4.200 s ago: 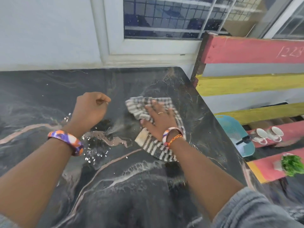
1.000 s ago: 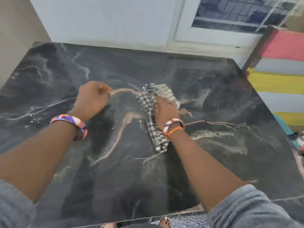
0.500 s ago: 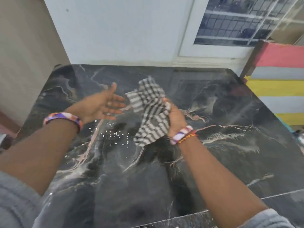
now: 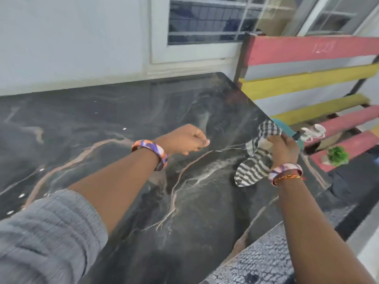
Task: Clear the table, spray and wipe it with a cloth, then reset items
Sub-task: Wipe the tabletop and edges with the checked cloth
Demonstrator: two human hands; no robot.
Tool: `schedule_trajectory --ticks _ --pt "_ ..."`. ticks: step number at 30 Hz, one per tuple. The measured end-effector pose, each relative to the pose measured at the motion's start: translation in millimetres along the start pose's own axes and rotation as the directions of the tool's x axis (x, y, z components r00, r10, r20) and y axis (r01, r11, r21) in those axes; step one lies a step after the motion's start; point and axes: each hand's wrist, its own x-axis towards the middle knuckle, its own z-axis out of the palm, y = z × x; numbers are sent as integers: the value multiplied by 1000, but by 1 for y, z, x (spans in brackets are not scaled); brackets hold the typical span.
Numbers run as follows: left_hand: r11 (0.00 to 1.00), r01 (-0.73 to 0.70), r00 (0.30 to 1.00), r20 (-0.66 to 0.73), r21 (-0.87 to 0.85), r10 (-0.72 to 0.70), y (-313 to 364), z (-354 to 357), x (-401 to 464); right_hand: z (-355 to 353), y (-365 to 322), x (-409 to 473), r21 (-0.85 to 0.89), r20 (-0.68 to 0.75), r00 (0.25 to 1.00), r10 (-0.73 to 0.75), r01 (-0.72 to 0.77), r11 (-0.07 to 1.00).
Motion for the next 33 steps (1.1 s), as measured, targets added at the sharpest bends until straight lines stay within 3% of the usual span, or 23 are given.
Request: schedule_trajectory --ticks 2,4,6,8,13,16,19,22,24,27,29,31,33 --pt "999 -44 999 -17 20 44 14 10 30 -12 9 20 -461 -19 1000 13 -20 887" --pt "993 -91 994 -52 68 95 23 19 53 -15 25 29 -745 76 992 103 -12 667" --pt "986 -122 986 -98 114 134 27 22 70 -8 45 37 -860 161 982 98 91 503" --pt "983 -112 978 -160 143 135 20 15 80 6 54 52 -887 206 978 20 178 425" --pt "986 33 913 -407 162 37 -18 -26 75 79 34 83 -799 413 902 -127 425 426" --pt "993 113 811 -580 32 -73 -51 -54 60 140 18 68 -656 594 782 -190 607 448" --pt "980 175 718 -668 -95 -193 -79 -75 35 191 8 20 -382 740 609 -285 730 566" --pt "965 221 626 -739 -138 -249 -91 -89 10 223 7 -32 -117 828 441 -345 739 663" --pt "963 236 569 -785 -132 -247 -90 -95 0 231 3 -50 -39 858 412 -309 650 759" --pt "968 224 545 -809 -109 -218 -81 -97 -1 216 -10 -49 98 827 539 -161 144 985" --pt "981 168 575 -799 -93 -174 -70 -89 7 191 -15 -37 207 742 663 -97 -89 974" --pt "991 129 628 -770 -39 -112 -56 -76 21 156 -20 -18 297 609 790 -70 -145 944" --pt "996 89 700 -713 26 -43 -39 -55 36 115 -24 7 327 391 920 -41 -96 940"
